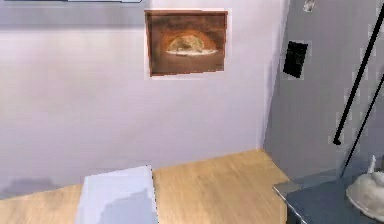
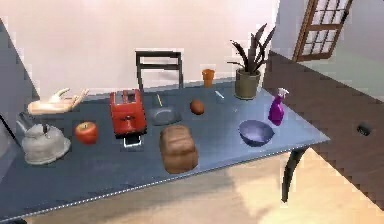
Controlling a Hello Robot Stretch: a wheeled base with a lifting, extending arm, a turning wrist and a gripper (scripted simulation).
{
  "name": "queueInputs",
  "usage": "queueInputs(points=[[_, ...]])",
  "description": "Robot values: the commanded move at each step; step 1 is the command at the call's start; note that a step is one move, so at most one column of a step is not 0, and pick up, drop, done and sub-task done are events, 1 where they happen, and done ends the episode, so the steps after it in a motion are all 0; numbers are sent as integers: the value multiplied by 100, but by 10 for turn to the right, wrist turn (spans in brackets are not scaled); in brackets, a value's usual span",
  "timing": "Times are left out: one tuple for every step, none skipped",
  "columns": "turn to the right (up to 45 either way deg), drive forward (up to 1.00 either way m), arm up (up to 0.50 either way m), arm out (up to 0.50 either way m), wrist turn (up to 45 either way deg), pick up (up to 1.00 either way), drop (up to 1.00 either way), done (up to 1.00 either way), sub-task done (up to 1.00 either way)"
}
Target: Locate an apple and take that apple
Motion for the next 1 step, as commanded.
queueInputs(points=[[-270, 0, 0, 0, 0, 0, 0, 0, 0]])
